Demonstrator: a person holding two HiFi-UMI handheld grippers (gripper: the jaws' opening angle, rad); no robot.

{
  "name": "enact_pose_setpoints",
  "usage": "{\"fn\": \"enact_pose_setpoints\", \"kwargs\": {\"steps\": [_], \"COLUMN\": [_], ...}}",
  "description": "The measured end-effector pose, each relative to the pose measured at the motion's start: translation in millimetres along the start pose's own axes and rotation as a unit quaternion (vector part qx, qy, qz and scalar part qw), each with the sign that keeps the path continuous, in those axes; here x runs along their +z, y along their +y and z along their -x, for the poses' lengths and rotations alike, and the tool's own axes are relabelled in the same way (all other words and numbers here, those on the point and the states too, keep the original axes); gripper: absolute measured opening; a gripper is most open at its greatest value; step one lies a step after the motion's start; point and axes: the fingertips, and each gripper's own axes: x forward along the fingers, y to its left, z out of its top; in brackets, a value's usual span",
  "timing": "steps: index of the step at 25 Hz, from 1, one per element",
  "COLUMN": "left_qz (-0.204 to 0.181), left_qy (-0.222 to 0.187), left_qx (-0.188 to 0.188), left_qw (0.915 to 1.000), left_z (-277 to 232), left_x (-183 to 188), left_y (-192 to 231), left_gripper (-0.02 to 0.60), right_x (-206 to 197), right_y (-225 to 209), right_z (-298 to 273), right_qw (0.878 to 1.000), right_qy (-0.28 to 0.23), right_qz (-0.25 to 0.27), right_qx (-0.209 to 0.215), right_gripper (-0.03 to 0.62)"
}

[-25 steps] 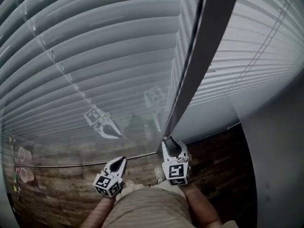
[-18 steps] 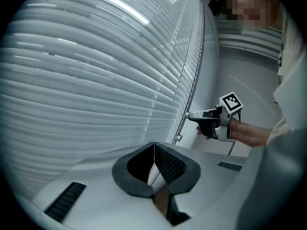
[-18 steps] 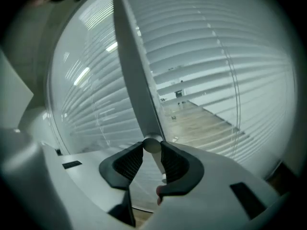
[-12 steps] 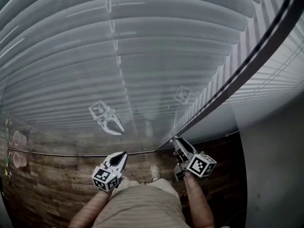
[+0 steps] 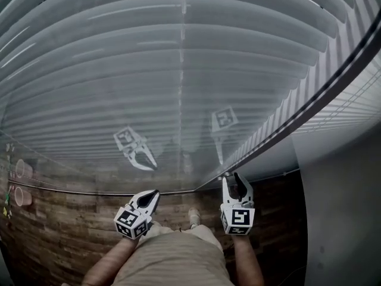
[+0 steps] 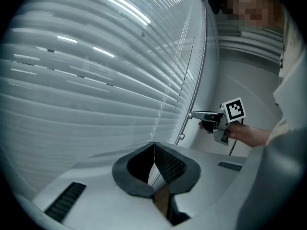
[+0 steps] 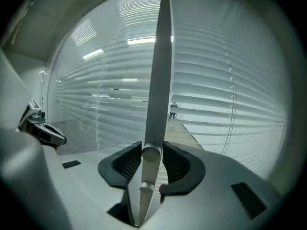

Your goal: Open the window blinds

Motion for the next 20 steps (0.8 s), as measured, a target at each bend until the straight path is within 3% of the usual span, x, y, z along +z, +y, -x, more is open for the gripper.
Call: {"fn": "enact_pose_setpoints", "kwargs": {"steps": [6,9,10,13,14,17,18,20], "left_qz": [0.003,0.004,0.004,0.003,0.003,0.003,0.003,0.003], "left_qy": [0.001,0.002,0.002,0.003,0.004,0.007,0.008,0.010], "left_qx": [0.003,0.003,0.003,0.003,0.003,0.001,-0.001,-0.004], "left_qw": [1.0000,1.0000,1.0000,1.0000,1.0000,1.0000,1.0000,0.9999], "left_z": [3,7,7,3,1,-3,-4,-6], "left_x": [-11,-9,-11,-21,-25,-36,-37,-38], "left_y": [10,11,12,16,18,20,20,17], "left_gripper": [0.012,0.012,0.012,0.012,0.012,0.012,0.012,0.012], "right_x": [-16,-17,-21,-32,-37,-49,-49,-49], "right_y": [3,-1,-4,-10,-9,-6,-7,-9], "right_z": [-5,-5,-6,-10,-12,-15,-16,-17], "right_qw": [1.000,0.992,0.983,0.937,0.929,0.928,0.919,0.883], "right_qy": [-0.001,-0.006,-0.005,-0.009,-0.011,-0.010,-0.009,-0.011], "right_qz": [-0.026,-0.121,-0.178,-0.342,-0.360,-0.364,-0.385,-0.454], "right_qx": [-0.005,0.020,0.033,0.077,0.083,0.083,0.089,0.116], "right_gripper": [0.127,0.123,0.123,0.121,0.121,0.122,0.122,0.123]}}
